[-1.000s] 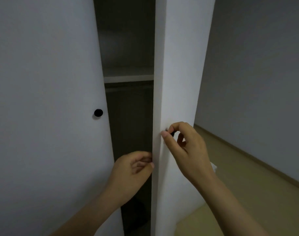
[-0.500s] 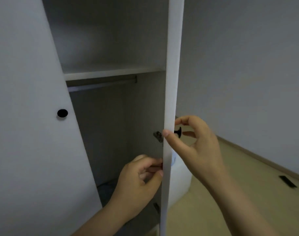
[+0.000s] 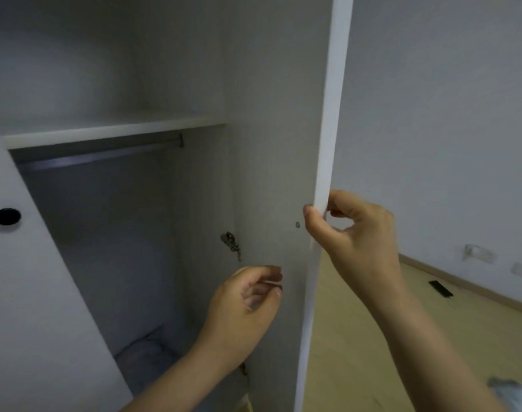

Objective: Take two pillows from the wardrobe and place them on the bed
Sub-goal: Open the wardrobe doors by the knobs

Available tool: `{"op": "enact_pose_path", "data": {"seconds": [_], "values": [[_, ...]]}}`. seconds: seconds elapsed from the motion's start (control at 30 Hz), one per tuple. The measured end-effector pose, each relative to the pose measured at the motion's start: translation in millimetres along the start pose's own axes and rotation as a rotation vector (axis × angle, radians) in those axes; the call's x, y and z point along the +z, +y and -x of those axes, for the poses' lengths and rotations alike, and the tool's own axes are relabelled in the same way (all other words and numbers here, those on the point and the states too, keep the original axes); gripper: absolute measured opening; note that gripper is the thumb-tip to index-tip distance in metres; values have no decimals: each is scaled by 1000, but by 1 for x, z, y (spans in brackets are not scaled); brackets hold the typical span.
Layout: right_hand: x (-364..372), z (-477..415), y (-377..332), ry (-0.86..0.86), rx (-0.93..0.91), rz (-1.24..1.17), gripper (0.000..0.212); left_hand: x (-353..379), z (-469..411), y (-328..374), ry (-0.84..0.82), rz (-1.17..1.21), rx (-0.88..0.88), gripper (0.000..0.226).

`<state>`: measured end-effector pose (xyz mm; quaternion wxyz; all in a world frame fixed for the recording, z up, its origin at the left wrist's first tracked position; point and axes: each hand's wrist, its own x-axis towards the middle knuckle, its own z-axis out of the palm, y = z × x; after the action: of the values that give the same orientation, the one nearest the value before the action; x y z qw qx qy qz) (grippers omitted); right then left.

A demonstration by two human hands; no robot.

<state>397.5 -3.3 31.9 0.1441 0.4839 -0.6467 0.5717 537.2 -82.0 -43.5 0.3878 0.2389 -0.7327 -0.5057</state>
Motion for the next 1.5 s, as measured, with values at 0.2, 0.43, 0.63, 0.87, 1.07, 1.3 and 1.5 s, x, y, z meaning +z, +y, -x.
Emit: {"op": "enact_pose_path", "data": {"seconds": [0.2, 0.43, 0.63, 0.87, 1.07, 1.3, 1.5], "values": [[-24, -17, 43, 111, 94, -41, 20, 15, -11, -6, -14, 18, -20, 25], [-41, -49, 100, 143, 172, -84, 35, 35, -28, -1, -55, -55, -2, 23], [-45, -64, 123, 122, 216, -137, 33, 46, -44, 7, -72, -106, 31, 20], [-46, -59, 116, 119, 229, -64, 28, 48, -48, 8, -70, -119, 37, 20], [-49, -31, 90, 293, 164, 102, 15, 39, -49, 6, -41, -118, 41, 19], [3, -9, 56, 31, 114, -63, 6, 0, -44, -3, 49, -112, 16, 20], [77, -2, 21, -150, 63, -194, 13, -88, -36, 5, 278, -213, 89, 23]]}}
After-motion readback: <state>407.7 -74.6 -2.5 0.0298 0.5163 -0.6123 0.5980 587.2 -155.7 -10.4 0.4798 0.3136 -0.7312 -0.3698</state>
